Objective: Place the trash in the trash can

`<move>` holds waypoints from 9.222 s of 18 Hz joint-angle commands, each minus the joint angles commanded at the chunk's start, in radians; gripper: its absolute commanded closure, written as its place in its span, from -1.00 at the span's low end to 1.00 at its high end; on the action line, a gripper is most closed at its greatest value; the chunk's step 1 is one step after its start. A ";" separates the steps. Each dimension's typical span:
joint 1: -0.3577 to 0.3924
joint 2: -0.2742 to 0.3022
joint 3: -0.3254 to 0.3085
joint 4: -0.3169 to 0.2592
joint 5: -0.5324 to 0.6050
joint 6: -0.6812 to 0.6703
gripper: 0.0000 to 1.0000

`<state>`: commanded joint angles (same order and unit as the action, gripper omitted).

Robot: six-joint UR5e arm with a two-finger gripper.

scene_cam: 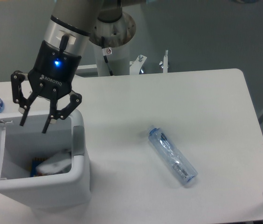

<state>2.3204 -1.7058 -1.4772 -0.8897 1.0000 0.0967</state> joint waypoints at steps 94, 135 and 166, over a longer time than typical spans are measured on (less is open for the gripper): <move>0.234 -0.465 0.063 0.084 0.488 0.066 -0.26; 0.001 -0.164 0.282 0.138 -0.009 -0.064 -0.18; 0.151 -0.175 0.240 0.127 0.146 0.055 -1.00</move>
<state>2.4710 -1.8807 -1.2377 -0.7624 1.1459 0.1514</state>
